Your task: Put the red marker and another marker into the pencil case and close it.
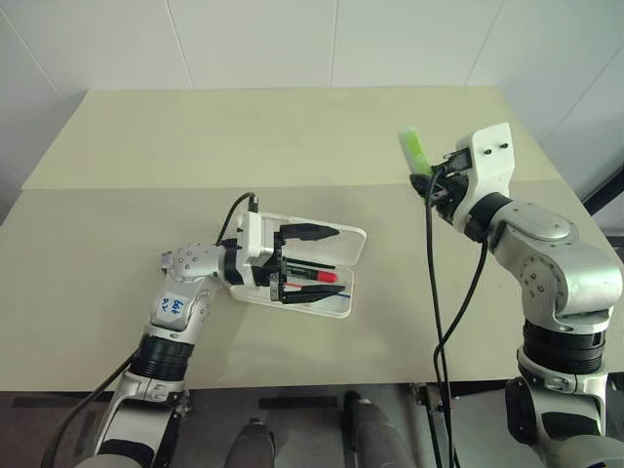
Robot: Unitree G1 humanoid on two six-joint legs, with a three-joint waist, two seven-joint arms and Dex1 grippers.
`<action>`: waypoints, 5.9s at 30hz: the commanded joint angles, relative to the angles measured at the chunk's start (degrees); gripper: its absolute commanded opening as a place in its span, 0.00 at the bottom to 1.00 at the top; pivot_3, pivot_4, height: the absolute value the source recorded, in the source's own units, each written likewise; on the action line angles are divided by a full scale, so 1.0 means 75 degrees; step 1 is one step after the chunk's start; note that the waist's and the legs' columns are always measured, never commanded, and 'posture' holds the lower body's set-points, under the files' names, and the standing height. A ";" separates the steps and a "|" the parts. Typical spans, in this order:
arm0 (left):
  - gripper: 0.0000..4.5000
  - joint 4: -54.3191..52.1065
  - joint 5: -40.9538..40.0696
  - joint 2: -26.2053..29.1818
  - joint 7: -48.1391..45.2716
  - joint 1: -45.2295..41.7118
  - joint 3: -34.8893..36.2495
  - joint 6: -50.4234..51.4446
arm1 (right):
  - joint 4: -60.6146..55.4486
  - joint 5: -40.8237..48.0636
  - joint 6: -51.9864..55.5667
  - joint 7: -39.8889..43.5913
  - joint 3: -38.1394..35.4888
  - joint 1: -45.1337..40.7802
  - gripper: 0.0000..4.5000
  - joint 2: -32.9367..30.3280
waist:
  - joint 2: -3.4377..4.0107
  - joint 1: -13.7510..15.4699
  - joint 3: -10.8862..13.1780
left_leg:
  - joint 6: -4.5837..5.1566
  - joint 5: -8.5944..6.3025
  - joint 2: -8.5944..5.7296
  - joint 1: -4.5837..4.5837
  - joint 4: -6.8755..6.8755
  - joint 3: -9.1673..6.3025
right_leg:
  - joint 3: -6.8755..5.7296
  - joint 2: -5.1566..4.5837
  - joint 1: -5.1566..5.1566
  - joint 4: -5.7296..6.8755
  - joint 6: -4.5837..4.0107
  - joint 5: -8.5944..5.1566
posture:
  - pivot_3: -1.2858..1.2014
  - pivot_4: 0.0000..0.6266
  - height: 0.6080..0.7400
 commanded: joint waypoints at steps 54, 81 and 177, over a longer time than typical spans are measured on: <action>1.00 0.1736 -0.0599 0.2980 -0.2335 0.1431 0.2386 -0.0775 | 0.0819 0.0380 -0.1318 0.2655 0.5477 -0.0893 0.24 0.0167 | -0.0003 -0.0199 0.0008 | 0.0015 -0.0010 0.0011 -0.0001 0.0001 0.0008 | -0.0008 0.0003 -0.0037 0.0048 -0.0042 -0.0026 | 0.52 0.24 1.00; 1.00 0.1516 -0.0614 0.2595 -0.1876 0.1444 0.2271 -0.0839 | 0.1697 -0.0973 -0.1708 0.3324 0.5449 -0.1592 0.24 0.1068 | 0.0000 -0.0229 0.0009 | 0.0015 -0.0010 0.0013 -0.0007 -0.0004 0.0007 | -0.0014 0.0004 -0.0058 0.0061 0.0006 0.0000 | 0.52 0.24 1.00; 1.00 0.1825 -0.0579 0.1634 -0.2007 0.0528 0.1522 -0.0838 | -0.0197 -0.0129 -0.0287 0.2951 0.4595 -0.0911 0.99 0.0284 | -0.0002 -0.0378 0.0009 | 0.0016 -0.0010 0.0013 -0.0005 0.0003 0.0002 | -0.0015 0.0006 -0.0064 0.0109 0.0021 0.0008 | 0.52 0.24 1.00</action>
